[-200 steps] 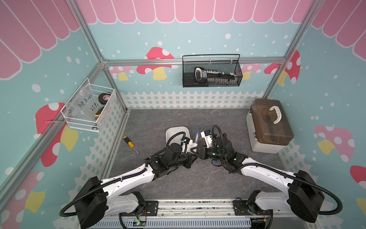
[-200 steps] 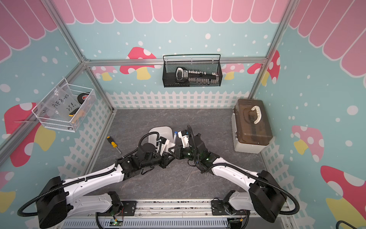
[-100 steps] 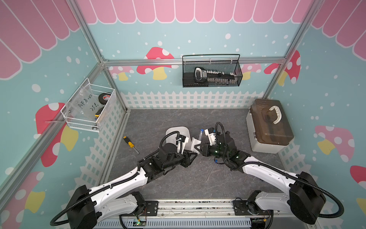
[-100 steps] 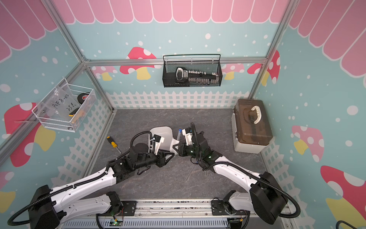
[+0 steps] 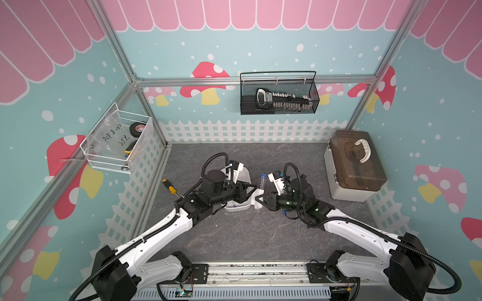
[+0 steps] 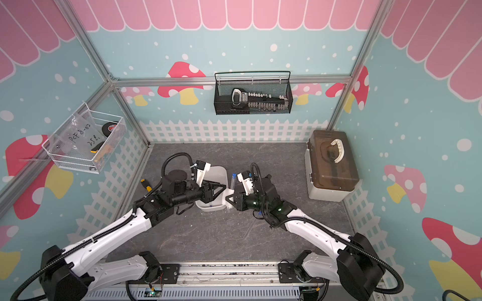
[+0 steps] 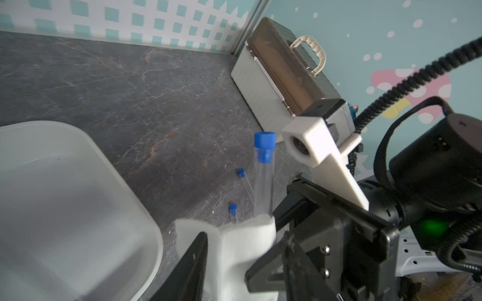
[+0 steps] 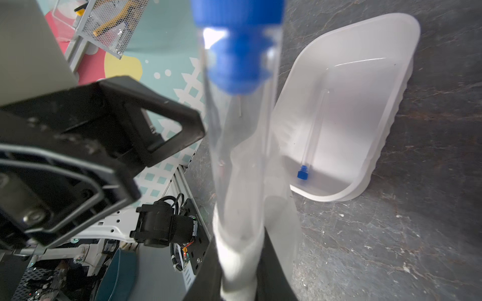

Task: Wipe the exteriors of test tubes
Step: Wipe the dirt from the test tube.

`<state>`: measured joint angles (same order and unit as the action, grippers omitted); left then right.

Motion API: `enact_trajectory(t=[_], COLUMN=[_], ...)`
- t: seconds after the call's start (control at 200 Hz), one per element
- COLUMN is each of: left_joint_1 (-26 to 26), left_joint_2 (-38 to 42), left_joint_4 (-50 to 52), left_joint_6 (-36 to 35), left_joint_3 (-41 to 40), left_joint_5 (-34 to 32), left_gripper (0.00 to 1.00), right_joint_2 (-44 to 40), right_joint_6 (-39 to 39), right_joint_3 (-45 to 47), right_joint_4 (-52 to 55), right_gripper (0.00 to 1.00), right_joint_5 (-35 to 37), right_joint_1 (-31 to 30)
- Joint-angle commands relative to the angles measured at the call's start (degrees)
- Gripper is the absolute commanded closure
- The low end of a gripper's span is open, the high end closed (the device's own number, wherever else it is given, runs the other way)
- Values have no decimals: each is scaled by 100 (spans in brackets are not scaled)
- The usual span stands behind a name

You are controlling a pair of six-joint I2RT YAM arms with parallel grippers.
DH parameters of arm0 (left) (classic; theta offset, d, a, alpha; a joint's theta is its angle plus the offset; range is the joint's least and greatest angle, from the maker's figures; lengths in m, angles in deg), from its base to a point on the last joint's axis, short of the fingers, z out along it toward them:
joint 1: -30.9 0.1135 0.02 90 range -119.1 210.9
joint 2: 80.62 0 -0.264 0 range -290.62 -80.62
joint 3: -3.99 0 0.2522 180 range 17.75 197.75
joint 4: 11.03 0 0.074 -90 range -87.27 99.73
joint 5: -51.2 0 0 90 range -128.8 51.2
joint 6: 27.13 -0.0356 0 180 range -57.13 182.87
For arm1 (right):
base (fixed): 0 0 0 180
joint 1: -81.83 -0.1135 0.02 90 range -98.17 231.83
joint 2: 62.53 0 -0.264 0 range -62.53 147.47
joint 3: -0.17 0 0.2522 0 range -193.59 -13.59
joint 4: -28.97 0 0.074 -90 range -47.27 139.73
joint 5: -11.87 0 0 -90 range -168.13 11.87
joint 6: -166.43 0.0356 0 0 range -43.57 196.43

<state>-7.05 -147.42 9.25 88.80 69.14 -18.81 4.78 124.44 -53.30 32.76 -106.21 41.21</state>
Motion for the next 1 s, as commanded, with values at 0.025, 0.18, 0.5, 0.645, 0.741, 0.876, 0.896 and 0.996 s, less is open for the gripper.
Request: enact_trajectory(t=[0.025,0.18,0.5,0.645,0.741,0.876,0.896,0.996], left_joint_1=[-1,-81,-184,-199,-202,-188,-189,-191], left_joint_2=[-286,-440,-766,-756,-736,-678,-661,-550], left_joint_4=[-579,-571,-693,-714,-724,-692,-686,-768], left_joint_6=[56,-59,-49,-61,-29,35,35,101], left_joint_3=[65,192,176,112,98,130,146,88], left_joint_5=[598,605,716,430,284,-7,-57,-338], left_gripper=[54,54,64,76,82,85,86,87], right_joint_2=[-187,-162,-139,-148,-173,-209,-216,-270], right_joint_6=[-46,-61,-90,-107,-125,-136,-122,-73], right_joint_3=[195,217,225,243,244,277,299,395], right_joint_4=[21,13,11,49,83,171,172,160], right_gripper=[84,84,84,83,83,80,80,80], right_joint_5=[-168,-274,-296,-285,-253,-182,-174,-104], right_joint_1=[-60,-83,-147,-149,-158,-191,-199,-258])
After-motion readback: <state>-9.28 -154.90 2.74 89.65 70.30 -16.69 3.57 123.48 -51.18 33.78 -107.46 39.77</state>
